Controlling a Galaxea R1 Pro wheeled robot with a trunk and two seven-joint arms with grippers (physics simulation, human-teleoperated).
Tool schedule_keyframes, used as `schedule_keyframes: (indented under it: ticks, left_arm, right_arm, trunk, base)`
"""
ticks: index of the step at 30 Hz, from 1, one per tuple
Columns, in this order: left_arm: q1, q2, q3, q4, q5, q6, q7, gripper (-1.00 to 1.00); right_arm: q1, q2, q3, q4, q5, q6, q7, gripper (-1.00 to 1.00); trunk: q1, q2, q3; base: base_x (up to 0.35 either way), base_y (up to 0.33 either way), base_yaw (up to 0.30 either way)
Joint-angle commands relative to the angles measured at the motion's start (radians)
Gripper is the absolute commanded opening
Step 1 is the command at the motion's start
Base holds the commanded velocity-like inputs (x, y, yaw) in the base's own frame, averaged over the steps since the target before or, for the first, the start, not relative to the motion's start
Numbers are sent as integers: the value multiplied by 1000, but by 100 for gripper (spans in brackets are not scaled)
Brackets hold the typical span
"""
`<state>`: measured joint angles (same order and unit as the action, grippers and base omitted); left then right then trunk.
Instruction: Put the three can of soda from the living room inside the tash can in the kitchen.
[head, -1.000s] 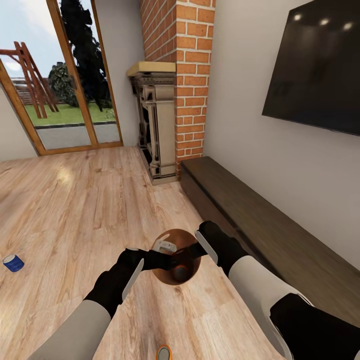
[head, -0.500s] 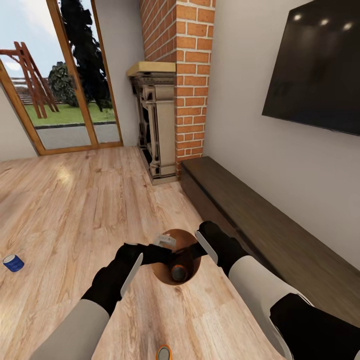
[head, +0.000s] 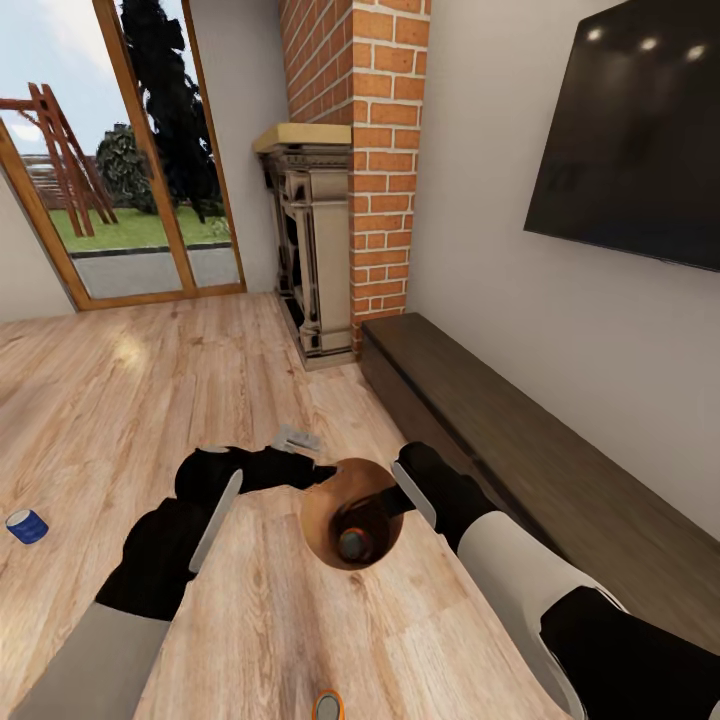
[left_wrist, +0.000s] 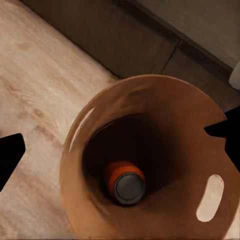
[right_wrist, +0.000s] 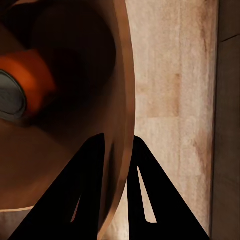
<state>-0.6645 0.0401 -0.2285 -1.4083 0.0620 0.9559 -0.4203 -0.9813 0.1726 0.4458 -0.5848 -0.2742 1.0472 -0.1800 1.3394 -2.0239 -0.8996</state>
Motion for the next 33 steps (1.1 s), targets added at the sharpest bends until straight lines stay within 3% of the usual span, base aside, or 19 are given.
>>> schedule_keyframes:
  ticks: [1,3,4,6,7,10,13,15,16,21,24,26,27,31,32,33]
  left_arm:
    - [0,24,11,-17,1,8,-19,100]
    - [0,62,53,-35,1,14,-44,100]
    - [0,82,100,-46,2,15,-63,100]
    - [0,96,155,-55,2,15,-85,100]
    - [1,107,205,-61,1,14,-105,100]
    - [7,125,278,-66,-4,6,-126,100]
    - [51,154,316,-61,-12,-51,-126,100]
    - [82,160,322,-53,-14,-92,-121,100]
    - [127,166,327,-24,-16,-162,-108,100]
    - [174,165,327,94,-19,-307,-57,100]
    - [186,163,324,247,-18,-447,-39,100]
    - [188,162,323,304,-17,-499,-36,100]
    - [190,161,323,371,-17,-565,-33,100]
    - [192,160,321,433,-17,-641,-30,100]
    - [205,159,321,452,-17,-689,-27,100]
    - [212,159,321,455,-17,-700,-24,100]
  right_arm:
    - [0,0,-2,0,-9,0,4,-100]
    - [0,0,-3,1,-9,0,3,-100]
    - [0,-1,-3,1,-8,0,3,-100]
    - [0,-1,-4,2,-7,0,3,-100]
    - [0,-1,-5,2,-7,0,3,-100]
    - [0,-2,-7,2,-7,0,3,-100]
    - [0,-6,-9,2,-8,0,4,-100]
    - [0,-9,-10,2,-8,0,4,-100]
    - [0,-17,-11,2,-9,0,5,-100]
    - [0,-44,-12,2,-14,0,9,-100]
    - [0,-78,-13,3,-17,0,12,-100]
    - [0,-93,-13,3,-18,0,14,-100]
    - [3,-116,-13,3,-20,0,17,-100]
    - [16,-151,-14,1,-21,0,42,-100]
    - [22,-184,-14,0,-22,0,80,-100]
    - [22,-194,-15,0,-22,0,90,-100]
  trunk:
    - [0,0,0]
    - [0,0,0]
    - [0,0,0]
    - [0,0,0]
    - [0,0,0]
    - [0,0,0]
    - [0,0,0]
    - [0,0,0]
    - [0,0,0]
    - [0,0,0]
    - [0,0,0]
    - [0,0,0]
    - [0,0,0]
    - [0,0,0]
    - [0,0,0]
    - [0,0,0]
  base:
    - [0,0,0]
    - [0,0,0]
    - [0,0,0]
    - [0,0,0]
    - [0,0,0]
    - [0,0,0]
    - [0,0,0]
    - [0,0,0]
    - [0,0,0]
    - [0,0,0]
    - [0,0,0]
    - [0,0,0]
    - [0,0,0]
    - [0,0,0]
    - [0,0,0]
    - [0,0,0]
